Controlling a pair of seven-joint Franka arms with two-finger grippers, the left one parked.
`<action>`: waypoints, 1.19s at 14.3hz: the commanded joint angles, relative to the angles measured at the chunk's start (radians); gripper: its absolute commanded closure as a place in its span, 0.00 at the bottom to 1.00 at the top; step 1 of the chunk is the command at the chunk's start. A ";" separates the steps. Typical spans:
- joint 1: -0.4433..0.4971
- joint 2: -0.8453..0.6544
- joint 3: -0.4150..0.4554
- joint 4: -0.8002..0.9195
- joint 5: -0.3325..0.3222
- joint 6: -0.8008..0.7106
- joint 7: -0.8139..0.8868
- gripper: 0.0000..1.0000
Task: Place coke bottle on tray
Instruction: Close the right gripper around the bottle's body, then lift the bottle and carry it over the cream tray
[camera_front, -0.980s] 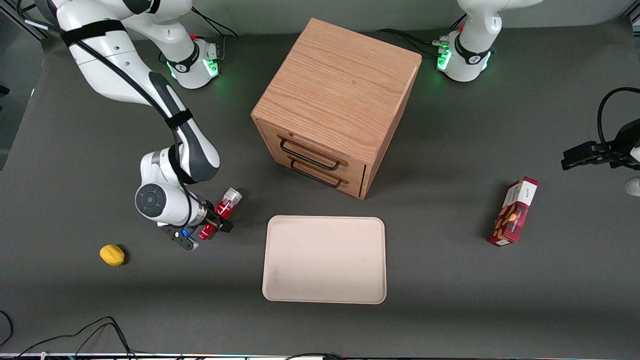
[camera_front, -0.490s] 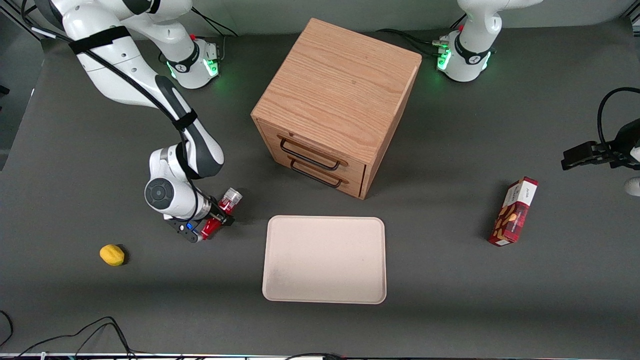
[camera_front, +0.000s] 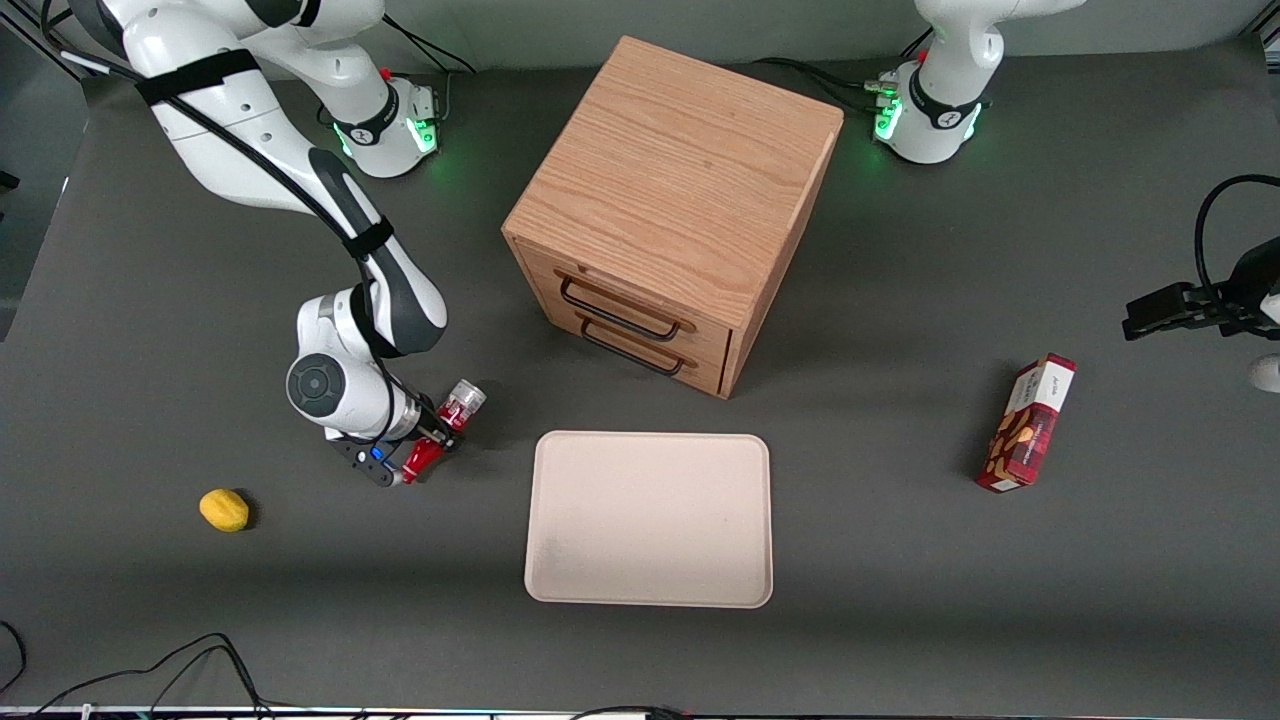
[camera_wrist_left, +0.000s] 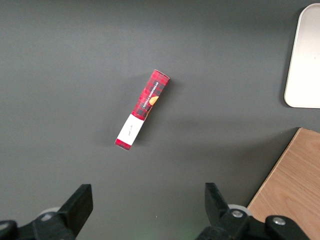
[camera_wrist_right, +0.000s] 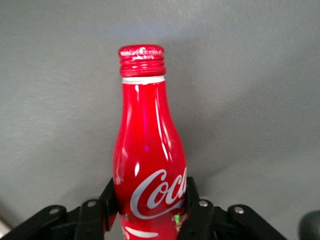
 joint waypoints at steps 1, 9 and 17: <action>0.002 -0.118 0.000 0.096 0.003 -0.196 -0.096 1.00; 0.042 0.068 0.090 0.781 0.005 -0.586 -0.314 1.00; 0.093 0.452 0.151 0.899 0.003 -0.321 -0.313 1.00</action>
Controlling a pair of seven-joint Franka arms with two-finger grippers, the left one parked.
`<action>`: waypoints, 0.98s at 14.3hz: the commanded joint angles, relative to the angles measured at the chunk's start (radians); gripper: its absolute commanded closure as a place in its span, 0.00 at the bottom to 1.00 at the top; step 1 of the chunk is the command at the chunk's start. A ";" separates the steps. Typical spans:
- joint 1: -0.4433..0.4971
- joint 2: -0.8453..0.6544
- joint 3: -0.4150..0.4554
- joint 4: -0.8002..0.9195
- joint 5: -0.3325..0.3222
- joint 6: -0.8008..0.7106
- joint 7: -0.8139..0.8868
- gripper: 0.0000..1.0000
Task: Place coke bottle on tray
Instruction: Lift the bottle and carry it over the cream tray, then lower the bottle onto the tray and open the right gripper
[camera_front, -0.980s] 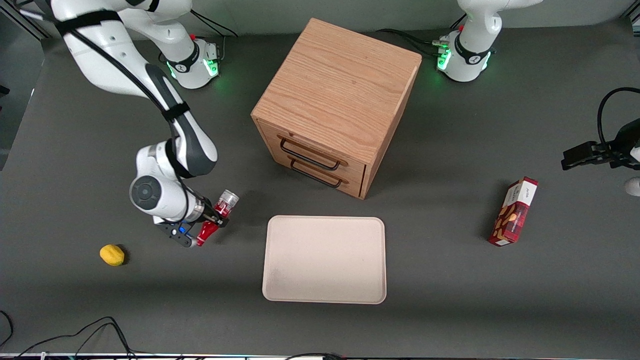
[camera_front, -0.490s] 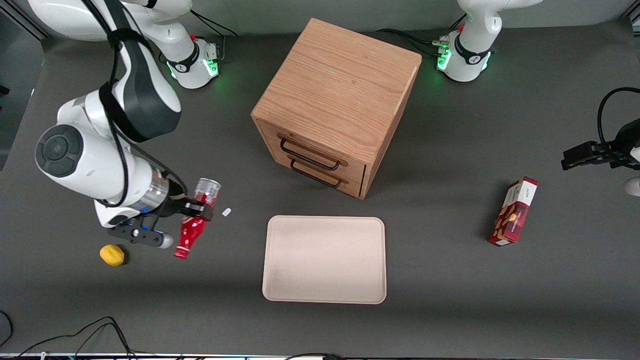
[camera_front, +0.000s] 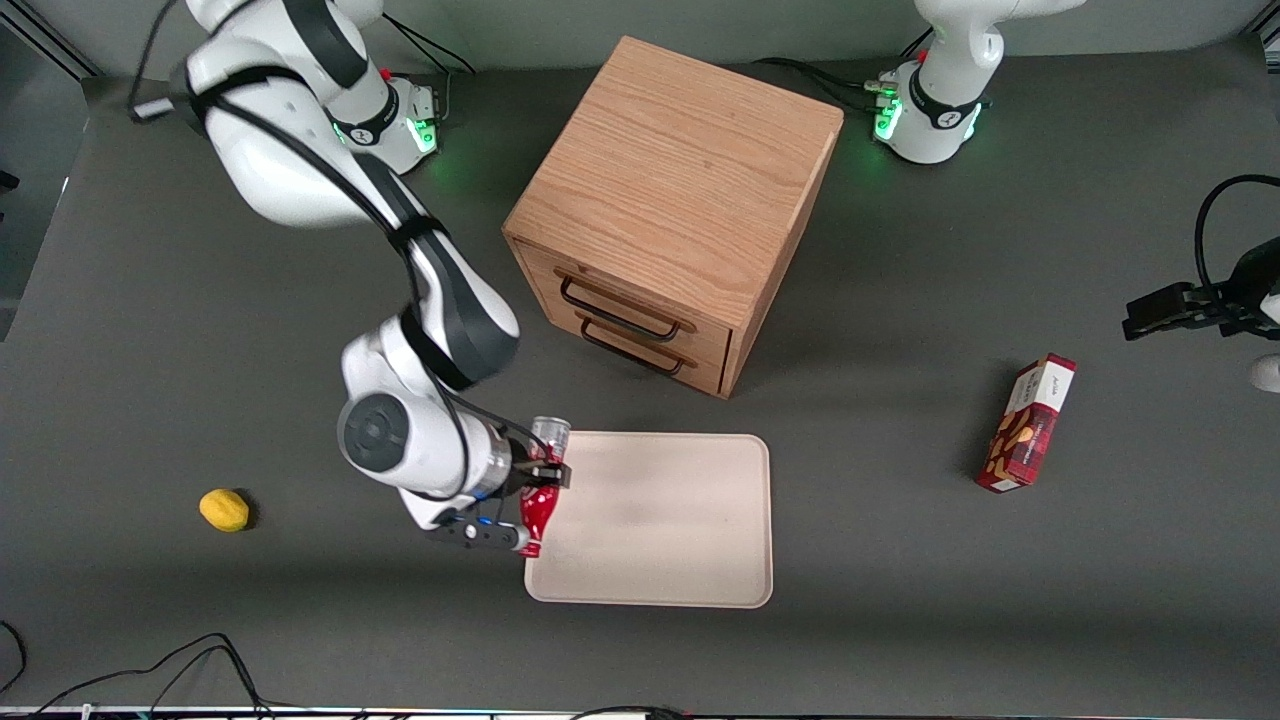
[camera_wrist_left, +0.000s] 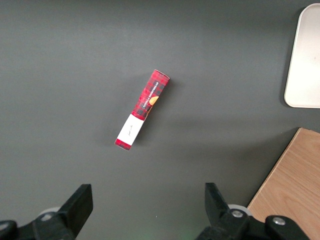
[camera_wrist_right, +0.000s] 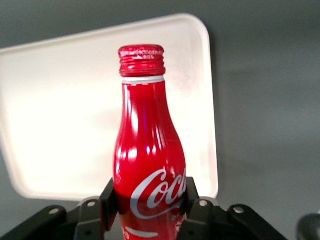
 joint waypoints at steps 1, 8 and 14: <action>-0.001 0.089 0.005 0.086 0.003 0.013 -0.017 1.00; -0.002 0.136 -0.009 0.080 -0.002 0.045 -0.023 1.00; -0.002 0.146 -0.012 0.077 -0.005 0.045 -0.031 0.01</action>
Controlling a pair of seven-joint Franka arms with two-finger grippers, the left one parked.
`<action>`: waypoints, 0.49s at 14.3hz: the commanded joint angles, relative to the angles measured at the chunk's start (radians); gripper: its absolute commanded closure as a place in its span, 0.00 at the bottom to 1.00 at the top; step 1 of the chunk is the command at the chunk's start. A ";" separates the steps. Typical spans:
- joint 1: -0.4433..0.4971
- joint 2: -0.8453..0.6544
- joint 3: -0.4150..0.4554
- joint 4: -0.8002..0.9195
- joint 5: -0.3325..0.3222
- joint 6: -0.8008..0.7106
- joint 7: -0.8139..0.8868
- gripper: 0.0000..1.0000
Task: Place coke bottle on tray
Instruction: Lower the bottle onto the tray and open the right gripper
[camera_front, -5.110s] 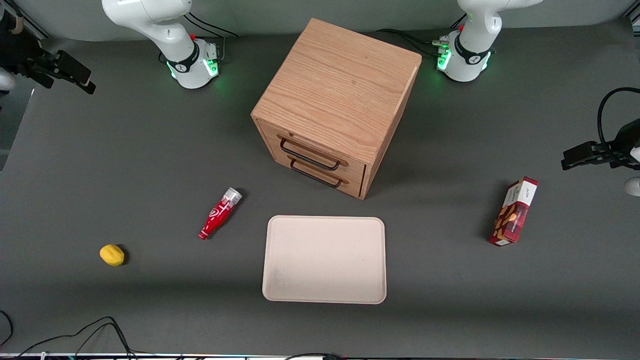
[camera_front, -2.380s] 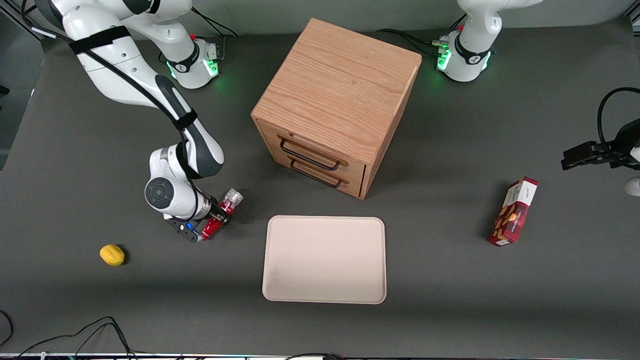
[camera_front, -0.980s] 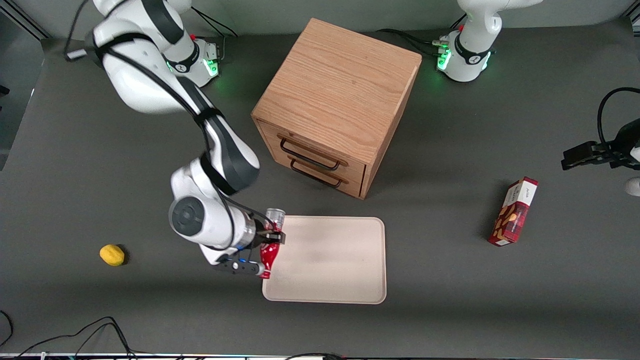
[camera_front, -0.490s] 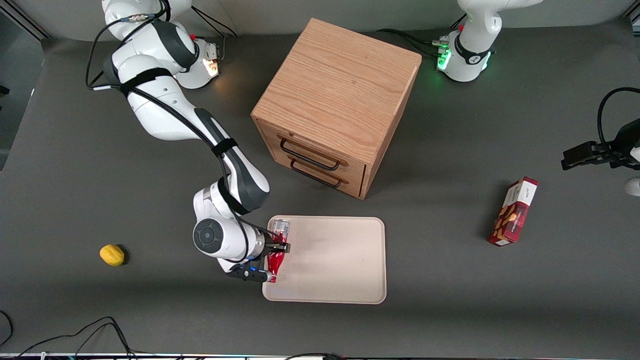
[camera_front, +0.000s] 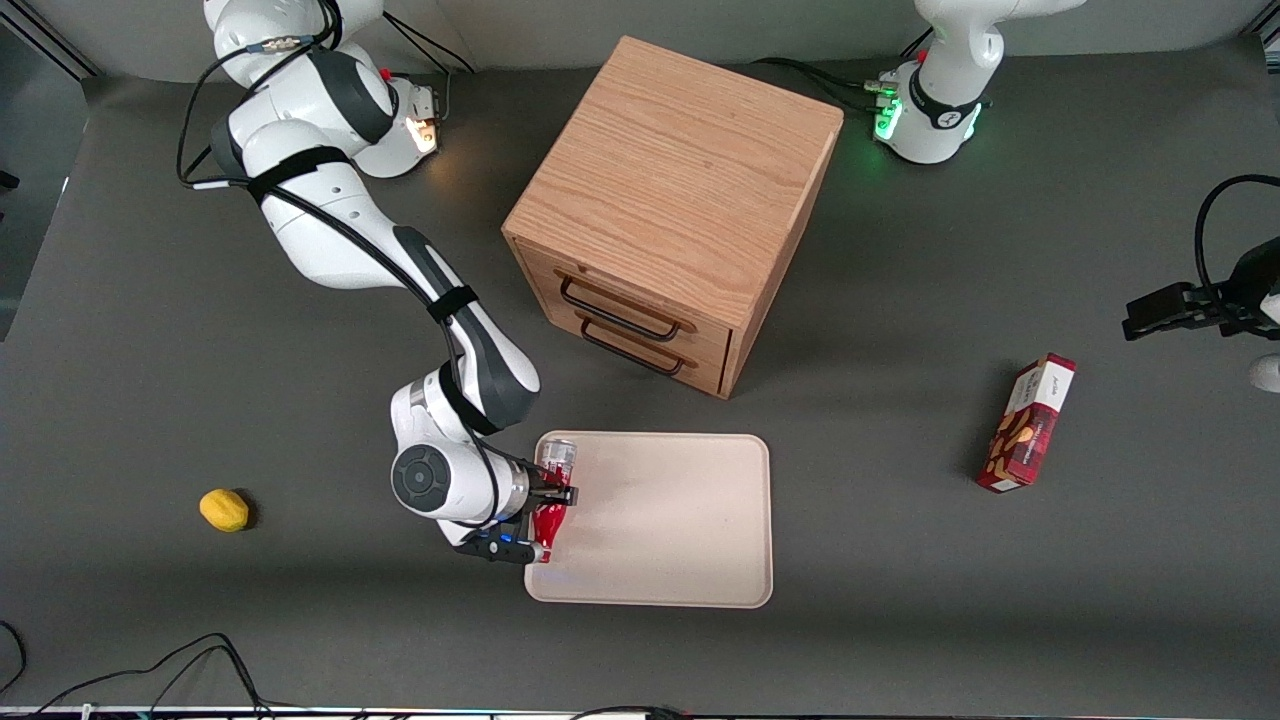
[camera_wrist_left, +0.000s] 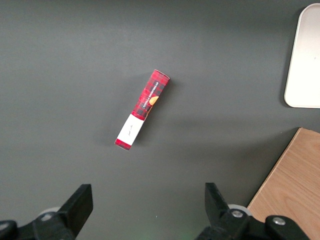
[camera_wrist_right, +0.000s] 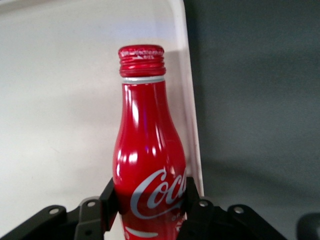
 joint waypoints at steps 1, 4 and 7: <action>0.001 0.009 -0.003 0.032 -0.008 -0.003 -0.015 0.00; 0.002 0.012 -0.004 0.029 -0.011 0.011 -0.013 0.00; 0.002 0.012 -0.006 -0.010 -0.034 0.057 -0.013 0.00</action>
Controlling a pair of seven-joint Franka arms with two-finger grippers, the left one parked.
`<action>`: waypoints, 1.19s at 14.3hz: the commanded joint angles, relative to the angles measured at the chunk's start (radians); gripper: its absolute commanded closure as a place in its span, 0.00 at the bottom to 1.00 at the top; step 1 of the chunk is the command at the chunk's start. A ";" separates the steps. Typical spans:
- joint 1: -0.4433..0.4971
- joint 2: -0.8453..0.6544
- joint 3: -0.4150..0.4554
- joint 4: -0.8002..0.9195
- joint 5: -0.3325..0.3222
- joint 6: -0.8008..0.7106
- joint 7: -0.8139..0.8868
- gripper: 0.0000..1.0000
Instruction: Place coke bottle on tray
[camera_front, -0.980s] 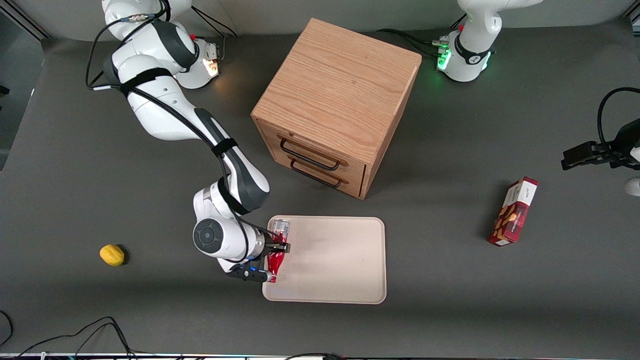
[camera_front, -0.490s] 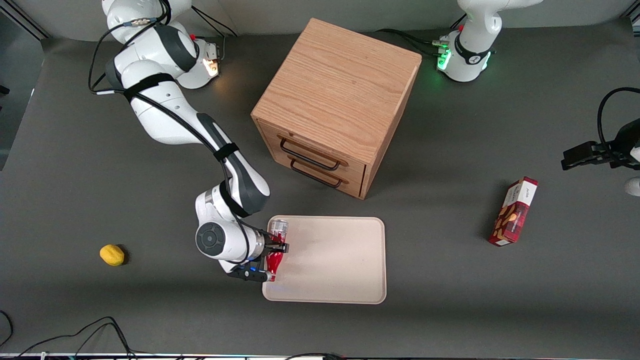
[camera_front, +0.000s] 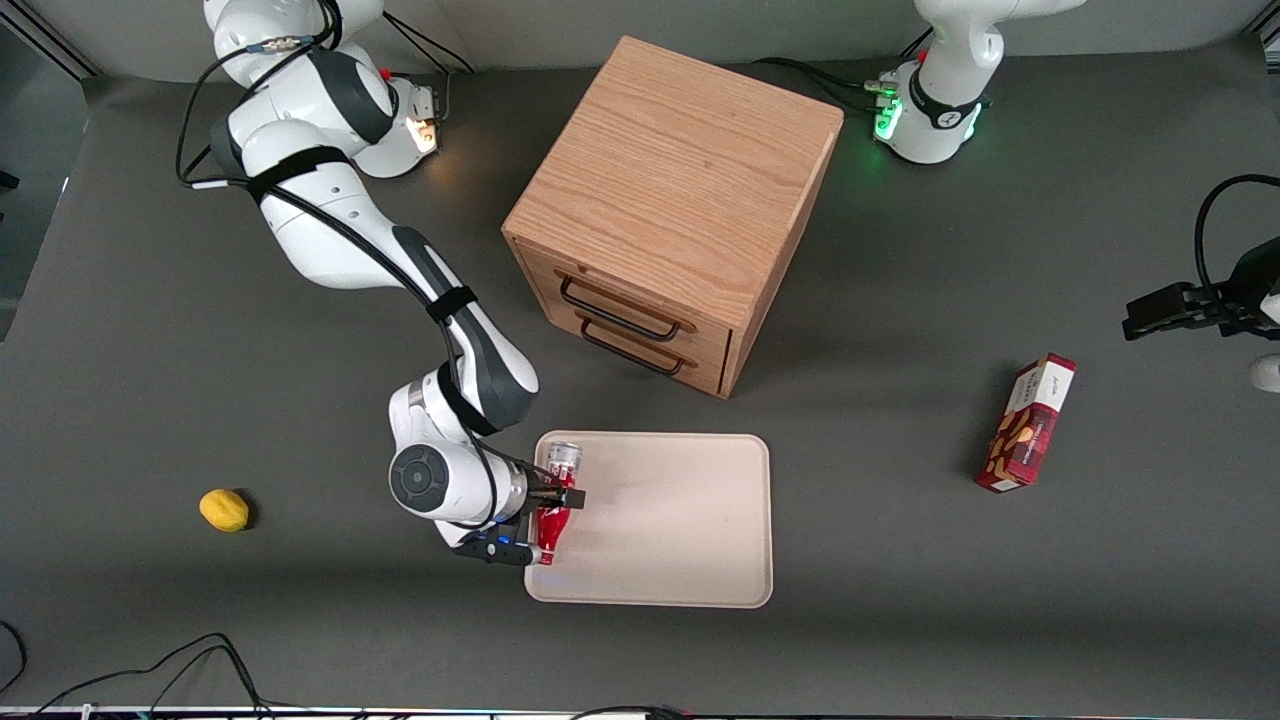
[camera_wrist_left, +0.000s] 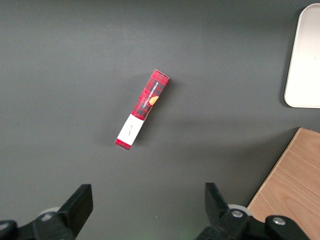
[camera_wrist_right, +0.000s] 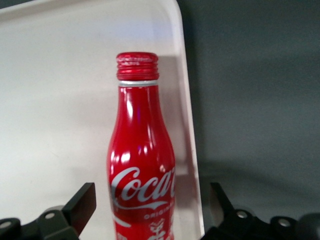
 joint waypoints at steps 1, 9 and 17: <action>0.003 0.012 -0.003 -0.018 -0.022 0.056 -0.013 0.00; -0.020 -0.262 0.000 -0.018 -0.040 -0.091 -0.024 0.00; -0.115 -0.778 -0.172 -0.107 -0.017 -0.700 -0.067 0.00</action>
